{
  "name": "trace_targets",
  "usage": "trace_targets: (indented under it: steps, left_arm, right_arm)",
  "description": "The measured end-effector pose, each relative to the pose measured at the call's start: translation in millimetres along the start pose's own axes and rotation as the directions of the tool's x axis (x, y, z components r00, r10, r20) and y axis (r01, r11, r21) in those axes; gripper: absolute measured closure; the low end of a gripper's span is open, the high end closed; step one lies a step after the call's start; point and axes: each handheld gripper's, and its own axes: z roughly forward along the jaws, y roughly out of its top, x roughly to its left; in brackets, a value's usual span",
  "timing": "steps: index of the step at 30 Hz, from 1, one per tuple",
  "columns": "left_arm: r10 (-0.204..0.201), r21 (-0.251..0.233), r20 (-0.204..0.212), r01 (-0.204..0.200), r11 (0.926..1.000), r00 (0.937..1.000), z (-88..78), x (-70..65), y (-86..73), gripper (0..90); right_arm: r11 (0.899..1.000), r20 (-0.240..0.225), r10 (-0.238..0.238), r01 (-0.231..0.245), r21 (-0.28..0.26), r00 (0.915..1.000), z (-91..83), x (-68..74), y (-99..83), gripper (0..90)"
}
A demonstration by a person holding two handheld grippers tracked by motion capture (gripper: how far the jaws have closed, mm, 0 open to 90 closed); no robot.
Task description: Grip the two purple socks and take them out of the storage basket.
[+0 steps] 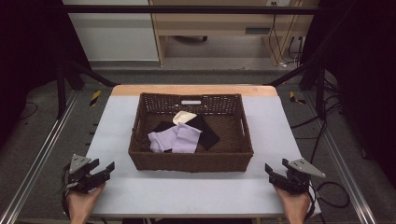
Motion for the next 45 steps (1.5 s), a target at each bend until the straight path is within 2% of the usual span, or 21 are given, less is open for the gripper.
trace_targets:
  steps: [4, 6, 12, 19, 24, 32, 38, 45]
  left_arm:
    - [0.003, -0.026, 0.002, -0.003, 0.9997, 1.0000, -2.9, -2.9, 1.8, 34.3]
    - [-0.001, -0.049, 0.016, 0.002, 0.9988, 0.9999, -5.8, -5.4, 4.1, 34.0]
    - [0.006, -0.074, 0.025, -0.004, 0.9972, 0.9997, -9.9, -12.6, 9.6, 31.6]
    - [0.009, -0.099, 0.038, -0.006, 0.9951, 0.9992, -12.6, -18.1, 16.9, 31.2]
    - [-0.008, -0.118, 0.055, 0.015, 0.9930, 0.9985, -16.9, -17.9, 23.0, 29.1]
    - [-0.006, -0.167, 0.052, 0.015, 0.9858, 0.9986, -25.2, -17.2, 38.1, 28.7]
    - [-0.008, -0.180, 0.075, 0.022, 0.9834, 0.9971, -24.8, -20.7, 50.8, 28.6]
    - [0.017, -0.203, 0.106, 0.004, 0.9792, 0.9942, -20.3, -35.5, 74.0, 28.5]
  right_arm:
    - [1.000, -0.011, -0.003, 0.003, -0.007, 0.9999, 0.2, 2.6, -0.6, 26.3]
    - [1.000, -0.017, -0.002, 0.002, -0.014, 0.9999, -0.3, 3.5, -0.6, 25.5]
    - [1.000, -0.024, 0.002, -0.003, -0.017, 0.9997, -0.4, 3.0, -1.7, 24.6]
    - [1.000, -0.021, -0.008, 0.008, -0.018, 0.9997, 0.4, 3.6, -2.1, 23.1]
    - [1.000, -0.005, -0.017, 0.017, -0.019, 0.9998, 1.2, 2.9, -2.5, 21.6]
    - [1.000, 0.005, -0.006, 0.006, -0.016, 1.0000, 2.8, 0.4, -3.7, 21.1]
    - [0.999, 0.005, -0.009, 0.010, -0.030, 0.9999, 1.3, 0.7, -4.6, 20.7]
    - [0.999, 0.006, -0.015, 0.015, -0.047, 0.9999, 2.8, 1.5, -5.3, 20.1]
